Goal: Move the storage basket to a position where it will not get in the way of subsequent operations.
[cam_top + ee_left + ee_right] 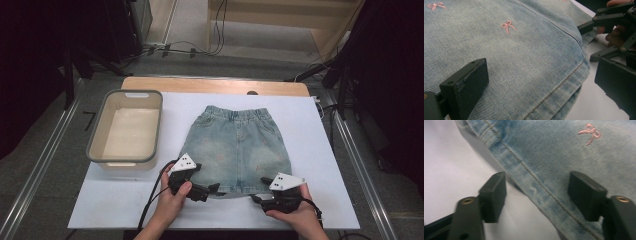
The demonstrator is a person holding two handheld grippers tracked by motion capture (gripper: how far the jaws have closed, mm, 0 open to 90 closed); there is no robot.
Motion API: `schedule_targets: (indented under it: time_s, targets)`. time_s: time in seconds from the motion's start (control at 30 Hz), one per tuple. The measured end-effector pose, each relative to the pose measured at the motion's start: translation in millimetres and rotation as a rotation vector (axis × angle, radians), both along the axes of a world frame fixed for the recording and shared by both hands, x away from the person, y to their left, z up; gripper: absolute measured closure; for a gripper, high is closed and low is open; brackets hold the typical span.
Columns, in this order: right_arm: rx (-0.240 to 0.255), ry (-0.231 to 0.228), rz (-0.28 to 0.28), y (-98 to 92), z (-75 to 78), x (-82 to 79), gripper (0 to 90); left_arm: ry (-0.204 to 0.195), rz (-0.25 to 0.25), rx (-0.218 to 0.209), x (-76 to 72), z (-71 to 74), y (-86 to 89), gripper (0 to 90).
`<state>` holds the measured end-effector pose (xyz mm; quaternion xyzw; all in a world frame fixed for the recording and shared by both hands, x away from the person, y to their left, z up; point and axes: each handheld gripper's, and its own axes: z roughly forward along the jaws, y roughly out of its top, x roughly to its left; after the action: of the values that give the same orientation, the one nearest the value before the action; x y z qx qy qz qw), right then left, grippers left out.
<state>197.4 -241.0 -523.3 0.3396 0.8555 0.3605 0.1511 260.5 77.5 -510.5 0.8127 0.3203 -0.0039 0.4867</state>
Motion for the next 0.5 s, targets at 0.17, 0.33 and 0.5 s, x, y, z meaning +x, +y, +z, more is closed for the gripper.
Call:
schedule_targets:
  time_s: [0.17, 0.33, 0.5]
  targets:
    - [-0.005, -0.022, -0.006, -4.5, -0.1, 1.0, 48.2, 0.003, -0.006, 0.001, -0.2, -0.5, -0.9, 0.0]
    - [-0.017, -0.034, -0.011, -7.6, 1.0, 1.0, 66.0, 0.002, -0.010, 0.006, -0.5, -0.5, -1.4, 0.0]
    - [0.010, -0.008, -0.037, -12.5, 2.6, 3.9, 79.0, 0.000, -0.014, 0.007, -0.5, -0.6, -1.7, 0.0]
